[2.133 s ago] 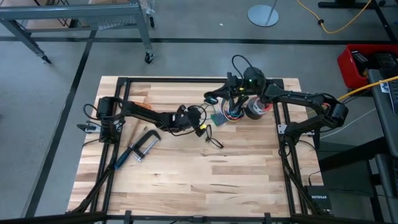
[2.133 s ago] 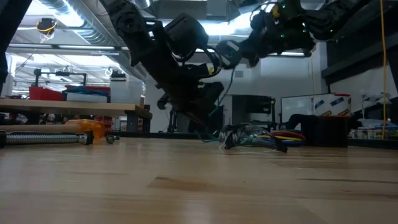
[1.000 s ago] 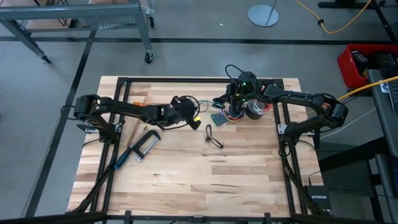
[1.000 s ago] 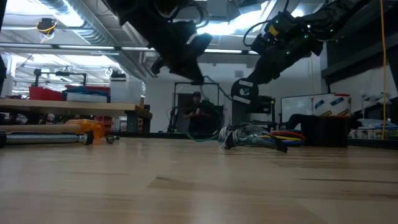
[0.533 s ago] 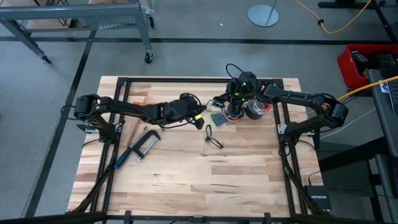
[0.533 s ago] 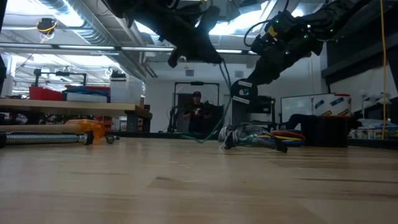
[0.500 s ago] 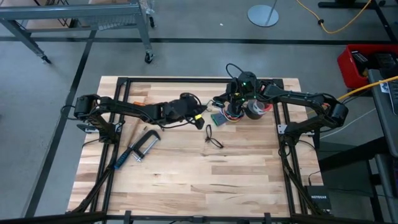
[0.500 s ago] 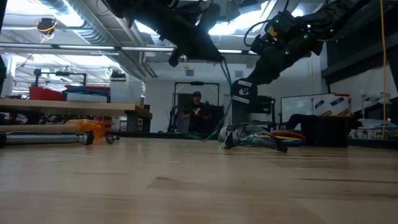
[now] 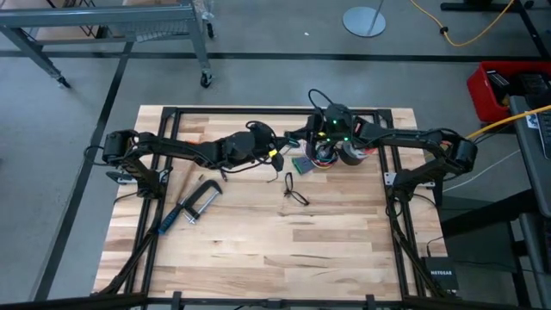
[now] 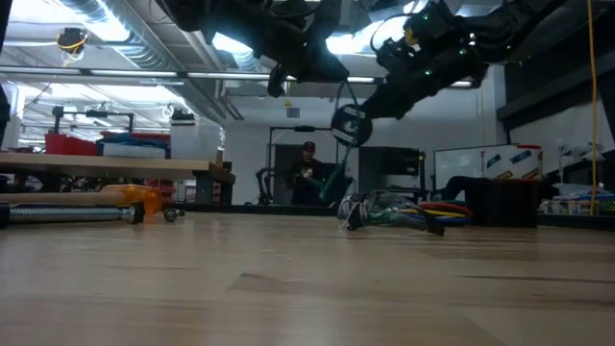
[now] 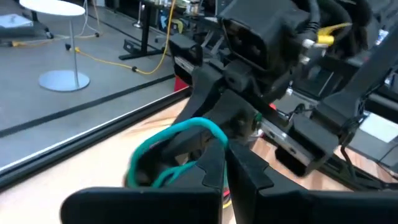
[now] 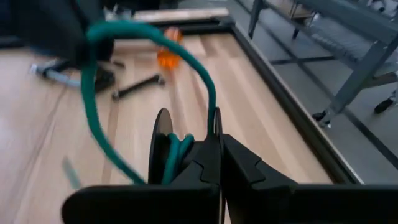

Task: Coil cords
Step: Coil the green wire on the black spool

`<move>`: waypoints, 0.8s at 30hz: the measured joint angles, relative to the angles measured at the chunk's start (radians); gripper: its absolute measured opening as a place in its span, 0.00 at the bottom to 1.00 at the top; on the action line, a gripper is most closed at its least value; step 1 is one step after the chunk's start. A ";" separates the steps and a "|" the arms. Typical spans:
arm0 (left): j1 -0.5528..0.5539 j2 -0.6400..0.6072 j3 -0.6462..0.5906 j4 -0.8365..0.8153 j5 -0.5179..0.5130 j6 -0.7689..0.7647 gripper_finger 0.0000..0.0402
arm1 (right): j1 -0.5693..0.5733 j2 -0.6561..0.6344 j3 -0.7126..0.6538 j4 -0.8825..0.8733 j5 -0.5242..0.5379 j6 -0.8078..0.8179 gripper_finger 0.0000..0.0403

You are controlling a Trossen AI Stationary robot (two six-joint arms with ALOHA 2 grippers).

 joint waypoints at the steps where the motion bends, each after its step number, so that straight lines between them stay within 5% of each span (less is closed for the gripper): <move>1: -0.001 0.000 0.000 -0.001 0.000 -0.005 0.00 | 0.007 0.013 0.000 0.032 0.018 0.020 0.01; 14: -0.015 0.048 0.001 0.002 -0.003 -0.045 0.00 | 0.023 0.154 0.000 0.359 0.040 0.269 0.01; 24: -0.021 0.126 0.003 -0.007 -0.019 -0.066 0.00 | 0.022 0.177 0.064 0.398 0.038 0.306 0.01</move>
